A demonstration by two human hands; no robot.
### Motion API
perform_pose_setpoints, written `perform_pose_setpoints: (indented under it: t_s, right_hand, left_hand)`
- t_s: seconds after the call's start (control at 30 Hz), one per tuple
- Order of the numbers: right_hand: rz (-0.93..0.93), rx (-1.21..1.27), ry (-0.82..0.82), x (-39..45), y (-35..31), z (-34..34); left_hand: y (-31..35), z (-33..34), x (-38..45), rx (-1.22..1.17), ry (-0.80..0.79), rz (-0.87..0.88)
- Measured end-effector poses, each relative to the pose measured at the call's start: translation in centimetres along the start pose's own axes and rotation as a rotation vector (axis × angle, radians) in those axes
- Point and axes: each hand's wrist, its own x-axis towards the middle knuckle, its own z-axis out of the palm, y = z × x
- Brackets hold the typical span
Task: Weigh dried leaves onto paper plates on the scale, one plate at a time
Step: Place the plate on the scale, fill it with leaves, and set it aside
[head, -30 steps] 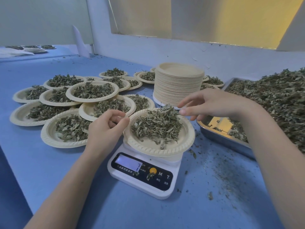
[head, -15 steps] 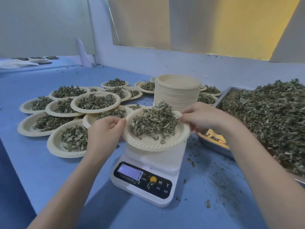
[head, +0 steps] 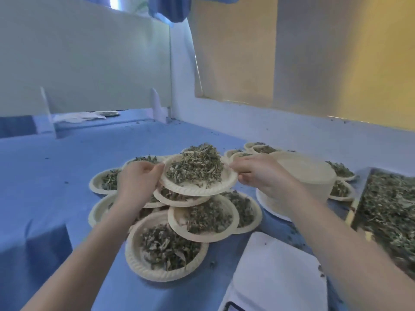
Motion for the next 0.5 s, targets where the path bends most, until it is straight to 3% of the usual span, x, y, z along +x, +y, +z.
perform_pose_setpoints:
  t_s: [0.17, 0.5]
  right_hand:
    - [0.051, 0.25, 0.077, 7.1, -2.6, 3.7]
    - [0.08, 0.108, 0.221, 21.6, -2.5, 6.4]
  left_hand:
    - [-0.7, -0.4, 8.7, -0.08, -0.058, -0.071]
    - [-3.5, 5.9, 21.9, 0.093, -0.317, -0.154]
